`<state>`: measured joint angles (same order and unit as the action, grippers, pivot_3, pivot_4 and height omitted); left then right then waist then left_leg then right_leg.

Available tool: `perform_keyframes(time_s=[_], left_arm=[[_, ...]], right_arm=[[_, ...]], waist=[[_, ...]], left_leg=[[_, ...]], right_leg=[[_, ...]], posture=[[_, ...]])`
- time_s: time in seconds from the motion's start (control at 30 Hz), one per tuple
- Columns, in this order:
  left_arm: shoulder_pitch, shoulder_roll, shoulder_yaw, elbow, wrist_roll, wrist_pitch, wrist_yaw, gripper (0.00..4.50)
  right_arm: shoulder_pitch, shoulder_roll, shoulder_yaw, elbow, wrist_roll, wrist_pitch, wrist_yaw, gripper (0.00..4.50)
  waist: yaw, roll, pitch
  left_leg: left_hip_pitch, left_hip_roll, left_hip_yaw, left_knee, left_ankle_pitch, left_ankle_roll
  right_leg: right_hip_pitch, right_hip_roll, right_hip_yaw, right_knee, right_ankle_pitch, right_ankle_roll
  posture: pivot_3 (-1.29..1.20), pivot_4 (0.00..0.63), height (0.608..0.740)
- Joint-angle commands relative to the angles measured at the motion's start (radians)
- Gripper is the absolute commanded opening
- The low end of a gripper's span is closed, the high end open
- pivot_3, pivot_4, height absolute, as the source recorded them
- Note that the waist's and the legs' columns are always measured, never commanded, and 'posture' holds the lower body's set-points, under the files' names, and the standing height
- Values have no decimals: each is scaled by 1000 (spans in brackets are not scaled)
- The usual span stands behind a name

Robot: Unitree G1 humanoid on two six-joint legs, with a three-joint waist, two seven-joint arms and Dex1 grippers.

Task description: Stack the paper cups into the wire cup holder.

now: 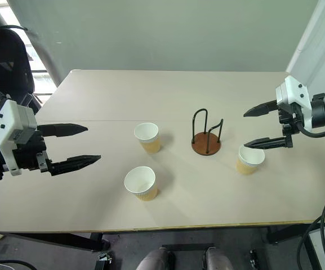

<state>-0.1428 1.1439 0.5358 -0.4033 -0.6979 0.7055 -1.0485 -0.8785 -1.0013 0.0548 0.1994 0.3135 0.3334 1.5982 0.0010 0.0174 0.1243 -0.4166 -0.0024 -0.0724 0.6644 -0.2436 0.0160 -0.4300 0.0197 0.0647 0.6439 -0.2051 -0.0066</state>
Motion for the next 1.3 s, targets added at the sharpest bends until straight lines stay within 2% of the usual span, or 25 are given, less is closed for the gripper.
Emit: perform_keyframes(time_s=[0.03, 0.17, 0.3, 0.43, 0.6, 1.0, 1.3], left_arm=[[-14, 19, 35, 5, -15, -10, -29, 4469], [-40, -7, -22, -3, -20, -21, -10, 4469], [-58, -21, -56, -3, -15, -29, -1, 4469], [-83, -24, -69, 0, -23, -32, -5, 4469], [-96, -12, -37, -7, -53, -7, -16, 4469], [-32, -21, 27, -57, -71, 7, 15, 4469], [25, -24, 83, -94, -72, 24, 26, 4469]], right_arm=[[48, -21, -6, -151, 25, 81, -31, 4500], [149, -4, 3, -358, 70, 244, -114, 4500], [191, 44, 3, -504, 114, 442, -264, 4500], [224, 79, 43, -571, 96, 564, -402, 4500], [217, 189, 91, -559, 65, 767, -627, 4500], [168, 435, 90, -393, 0, 803, -930, 4500], [106, 528, 93, -287, -39, 702, -1017, 4500]], waist=[[0, 0, 0], [0, 0, 0], [-2, -1, 0], [-3, -2, 0], [-3, -2, 0], [-4, -3, 0], [-4, -3, 0]], left_leg=[[0, 0, 0, 0, 0, 0], [0, 1, 0, 0, 0, -1], [0, 1, 0, 0, 0, -2], [0, 1, -1, 0, 1, -2], [1, 1, -1, 0, 1, -2], [1, 1, -1, -1, 1, -2], [-1, 1, -1, -1, 1, -3]], right_leg=[[0, 0, 0, 0, 0, 0], [1, 0, -1, 0, -1, -1], [0, 0, -1, 0, -1, -1], [0, 1, -1, 0, -1, -1], [0, 1, -1, 1, 0, 0], [-1, 1, -1, 1, 3, 5], [-3, 2, -1, 1, 3, 4]], posture=[[0, 150, 740], [0, 150, 740], [0, 150, 740], [0, 150, 740], [0, 150, 740], [0, 150, 740], [0, 150, 740]])
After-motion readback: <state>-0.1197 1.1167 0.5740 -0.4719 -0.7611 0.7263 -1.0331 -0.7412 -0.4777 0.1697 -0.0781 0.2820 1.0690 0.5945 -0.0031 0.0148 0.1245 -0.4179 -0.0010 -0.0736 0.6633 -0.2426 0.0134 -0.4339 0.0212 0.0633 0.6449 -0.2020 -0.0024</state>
